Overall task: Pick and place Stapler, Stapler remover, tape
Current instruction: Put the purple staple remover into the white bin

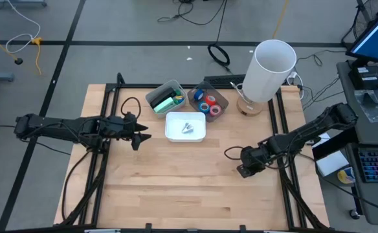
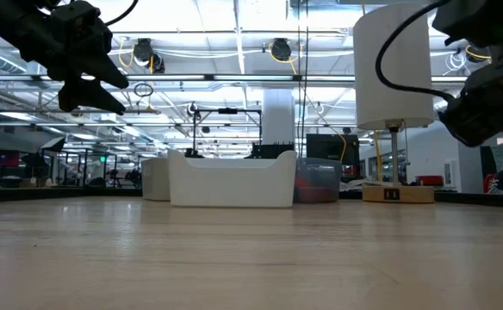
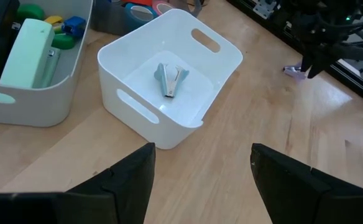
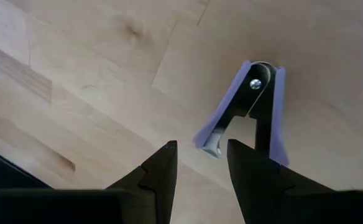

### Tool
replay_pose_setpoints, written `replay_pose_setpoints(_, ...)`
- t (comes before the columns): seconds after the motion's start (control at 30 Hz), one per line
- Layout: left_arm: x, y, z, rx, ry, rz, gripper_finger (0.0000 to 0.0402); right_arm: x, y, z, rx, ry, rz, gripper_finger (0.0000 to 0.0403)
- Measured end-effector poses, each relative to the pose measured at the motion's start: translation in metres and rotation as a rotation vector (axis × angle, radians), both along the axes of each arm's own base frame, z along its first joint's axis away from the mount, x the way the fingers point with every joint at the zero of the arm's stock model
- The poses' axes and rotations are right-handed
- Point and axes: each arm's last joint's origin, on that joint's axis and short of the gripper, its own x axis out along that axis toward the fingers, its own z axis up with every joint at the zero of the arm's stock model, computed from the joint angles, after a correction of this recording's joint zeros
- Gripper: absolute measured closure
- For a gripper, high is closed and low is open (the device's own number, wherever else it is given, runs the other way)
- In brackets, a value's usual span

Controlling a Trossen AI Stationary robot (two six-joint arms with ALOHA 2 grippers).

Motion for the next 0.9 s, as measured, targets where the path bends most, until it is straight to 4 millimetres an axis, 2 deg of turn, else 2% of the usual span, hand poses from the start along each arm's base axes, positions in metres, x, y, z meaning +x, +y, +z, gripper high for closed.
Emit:
replay_pose_setpoints(0.6,0.000,0.000,0.000,-0.013,-0.003,0.008,0.0140,0.002,-0.001,-0.004,-0.042,0.002,-0.040,0.0274)
replay_pose_setpoints(0.7,0.000,0.000,0.000,-0.015,-0.004,0.009,0.0140,0.004,0.000,-0.009,-0.050,0.021,-0.037,0.0290)
replay_pose_setpoints(0.9,0.000,0.000,0.000,-0.015,-0.005,0.010,0.0140,0.009,0.002,-0.016,-0.053,0.030,0.000,0.0346)
